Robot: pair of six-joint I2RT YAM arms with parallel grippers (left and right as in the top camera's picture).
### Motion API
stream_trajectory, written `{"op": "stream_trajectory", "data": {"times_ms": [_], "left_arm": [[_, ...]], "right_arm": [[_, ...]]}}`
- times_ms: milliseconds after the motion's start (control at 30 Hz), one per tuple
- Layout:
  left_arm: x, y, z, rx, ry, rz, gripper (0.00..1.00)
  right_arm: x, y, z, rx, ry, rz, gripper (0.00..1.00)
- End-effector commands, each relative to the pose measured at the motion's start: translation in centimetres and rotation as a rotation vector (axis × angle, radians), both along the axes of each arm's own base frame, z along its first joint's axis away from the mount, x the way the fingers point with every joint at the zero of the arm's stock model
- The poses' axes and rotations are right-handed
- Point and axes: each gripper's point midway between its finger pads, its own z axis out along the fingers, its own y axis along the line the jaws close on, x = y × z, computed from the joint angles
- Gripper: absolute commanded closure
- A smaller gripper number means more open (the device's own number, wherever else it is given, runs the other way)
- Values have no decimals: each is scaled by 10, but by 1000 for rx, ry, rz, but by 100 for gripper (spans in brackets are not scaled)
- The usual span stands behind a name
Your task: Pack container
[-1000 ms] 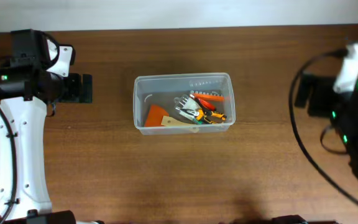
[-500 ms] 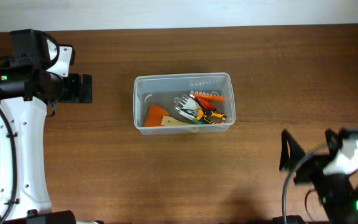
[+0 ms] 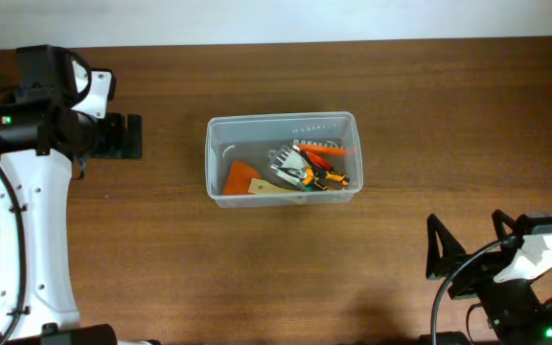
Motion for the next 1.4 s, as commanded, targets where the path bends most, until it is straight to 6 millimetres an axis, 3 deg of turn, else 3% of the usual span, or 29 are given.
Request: {"op": "stream_trajectory", "data": {"times_ms": [0, 200, 367, 500, 567, 733, 933, 1267, 1367], "left_arm": [[2, 1, 3, -4, -11, 5, 1], [2, 1, 3, -4, -11, 6, 1], [2, 1, 3, -4, -12, 5, 1], [2, 1, 3, -4, -11, 5, 1], [2, 1, 3, -4, -11, 6, 1], [2, 1, 3, -4, -11, 5, 1], [2, 1, 3, -4, -11, 5, 1], [2, 1, 3, -4, -11, 5, 1], [2, 1, 3, -4, -11, 5, 1]], "right_arm": [[1, -13, -1, -26, -2, -68, 1], [-4, -24, 2, -33, -25, -134, 1], [-40, -38, -1, -31, -156, -229, 1], [-43, -45, -10, -36, -219, -269, 1], [-39, -46, -16, -35, -256, -279, 1], [0, -47, -21, -24, -387, -262, 1], [28, -42, -31, -6, -541, -232, 1], [48, -46, -74, -3, -580, -251, 1], [49, -46, -79, -1, -600, -250, 1]]}}
